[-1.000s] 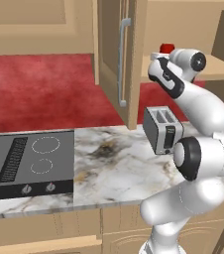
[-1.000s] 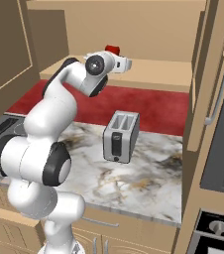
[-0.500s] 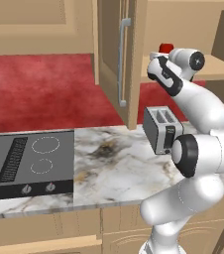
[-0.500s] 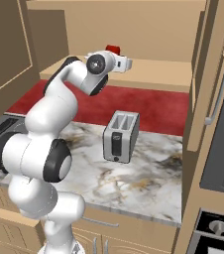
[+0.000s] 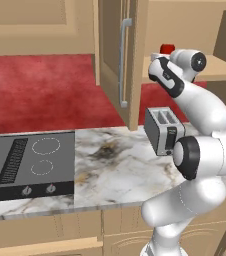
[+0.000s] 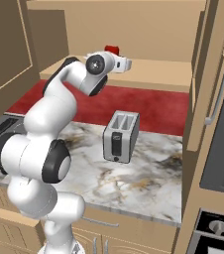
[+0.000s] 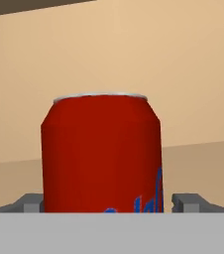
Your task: Pick the can from the counter and place it in the open cabinet.
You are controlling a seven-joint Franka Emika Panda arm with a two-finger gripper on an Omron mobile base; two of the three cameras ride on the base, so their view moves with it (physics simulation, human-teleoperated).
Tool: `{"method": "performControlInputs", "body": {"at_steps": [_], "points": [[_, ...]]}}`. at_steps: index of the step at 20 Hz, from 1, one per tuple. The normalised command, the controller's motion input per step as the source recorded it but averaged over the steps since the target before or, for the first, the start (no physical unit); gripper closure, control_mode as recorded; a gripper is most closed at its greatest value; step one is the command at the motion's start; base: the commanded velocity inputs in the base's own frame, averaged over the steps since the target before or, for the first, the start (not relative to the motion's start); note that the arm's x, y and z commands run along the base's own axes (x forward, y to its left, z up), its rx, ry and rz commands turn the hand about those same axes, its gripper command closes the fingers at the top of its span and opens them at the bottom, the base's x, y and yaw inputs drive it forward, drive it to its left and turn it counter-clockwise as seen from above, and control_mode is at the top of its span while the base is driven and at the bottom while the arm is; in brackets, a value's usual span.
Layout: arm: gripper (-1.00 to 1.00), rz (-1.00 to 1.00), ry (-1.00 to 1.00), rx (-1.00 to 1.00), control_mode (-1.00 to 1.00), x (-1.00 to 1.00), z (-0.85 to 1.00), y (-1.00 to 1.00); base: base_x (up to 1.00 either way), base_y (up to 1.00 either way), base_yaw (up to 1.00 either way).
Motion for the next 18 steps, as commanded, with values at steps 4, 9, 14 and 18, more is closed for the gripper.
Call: {"method": "performControlInputs", "body": {"at_steps": [4, 9, 14, 18], "points": [[-1.00, 0.00, 0.00, 0.00, -1.00, 0.00, -0.11, 0.00, 0.00, 0.00, 0.00], [-1.00, 0.00, 0.00, 0.00, -1.00, 0.00, -0.01, 0.00, 0.00, 0.00, 0.00], [-1.00, 0.00, 0.00, 0.00, -1.00, -0.03, 0.00, 0.00, 0.00, 0.00, 0.00], [-1.00, 0.00, -0.01, 0.00, -1.00, -0.23, 0.00, 0.00, 0.00, 0.00, 0.00]]}}
